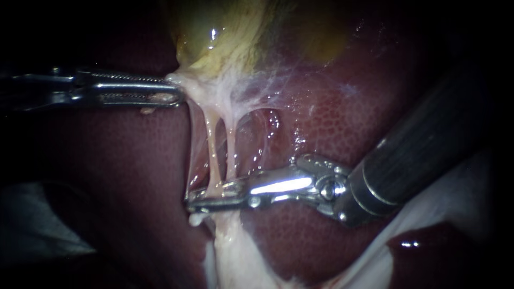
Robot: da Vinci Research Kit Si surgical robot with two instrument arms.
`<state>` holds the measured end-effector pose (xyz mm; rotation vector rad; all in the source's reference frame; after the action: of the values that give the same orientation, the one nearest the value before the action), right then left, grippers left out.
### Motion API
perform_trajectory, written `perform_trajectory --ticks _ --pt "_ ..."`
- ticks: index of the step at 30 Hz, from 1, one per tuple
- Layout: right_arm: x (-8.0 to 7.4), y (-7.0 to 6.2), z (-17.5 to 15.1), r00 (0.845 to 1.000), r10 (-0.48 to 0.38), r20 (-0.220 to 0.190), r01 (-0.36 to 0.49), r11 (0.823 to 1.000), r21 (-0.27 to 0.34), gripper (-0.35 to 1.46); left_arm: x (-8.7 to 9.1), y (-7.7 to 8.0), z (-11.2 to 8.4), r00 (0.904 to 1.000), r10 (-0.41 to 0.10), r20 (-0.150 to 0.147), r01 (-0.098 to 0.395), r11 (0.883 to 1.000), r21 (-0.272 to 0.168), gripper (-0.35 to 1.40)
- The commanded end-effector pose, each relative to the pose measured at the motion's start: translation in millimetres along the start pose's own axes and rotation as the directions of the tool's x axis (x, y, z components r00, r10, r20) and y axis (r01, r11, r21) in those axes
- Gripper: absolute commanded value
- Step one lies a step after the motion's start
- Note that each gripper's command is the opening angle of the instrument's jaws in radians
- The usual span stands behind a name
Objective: Going back second clip left tube
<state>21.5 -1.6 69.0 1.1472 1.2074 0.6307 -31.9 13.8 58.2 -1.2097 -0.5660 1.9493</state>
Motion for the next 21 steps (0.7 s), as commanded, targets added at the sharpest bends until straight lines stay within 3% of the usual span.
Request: perform_trajectory --ticks 1,5,8,11,13,16,18,21 --pt "0.0 0.1 0.1 1.0 0.0 0.003 0.0 1.0 0.004 -0.22 0.0 0.0 0.0 1.0 0.0 0.0 0.0 1.0 0.0 -0.35" --pt "0.2 0.4 0.6 0.998 -0.06 -0.008 0.06 0.998 -0.022 0.33 0.0 0.0 0.0 1.0 0.0 0.0 0.0 1.0 0.0 -0.35" --pt "0.3 0.6 0.5 0.99 -0.138 -0.034 0.134 0.987 -0.086 0.44 -0.1 0.0 0.0 1.0 0.0 0.0 0.0 1.0 0.0 -0.35" --pt "0.5 0.7 0.0 0.974 -0.223 -0.041 0.214 0.964 -0.156 0.48 -0.1 0.0 0.0 1.0 0.0 0.0 0.0 1.0 0.0 -0.35" --pt "0.7 0.7 -0.7 0.961 -0.277 -0.007 0.27 0.942 -0.197 0.49 -0.1 -0.1 -0.1 1.0 0.0 0.0 0.0 1.0 -0.001 -0.35" --pt "1.2 0.1 -1.9 0.939 -0.336 0.08 0.345 0.907 -0.242 0.49 -0.1 -0.1 -0.1 1.0 0.001 0.0 -0.001 1.0 -0.001 -0.35" --pt "1.4 -0.6 -3.2 0.926 -0.356 0.125 0.377 0.889 -0.258 0.5 -0.1 -0.2 -0.2 1.0 0.001 0.0 -0.001 1.0 -0.002 -0.35" --pt "1.7 -2.1 -5.3 0.902 -0.4 0.161 0.43 0.862 -0.268 0.5 -0.2 -0.2 -0.2 1.0 0.001 0.0 -0.001 1.0 -0.002 -0.35"
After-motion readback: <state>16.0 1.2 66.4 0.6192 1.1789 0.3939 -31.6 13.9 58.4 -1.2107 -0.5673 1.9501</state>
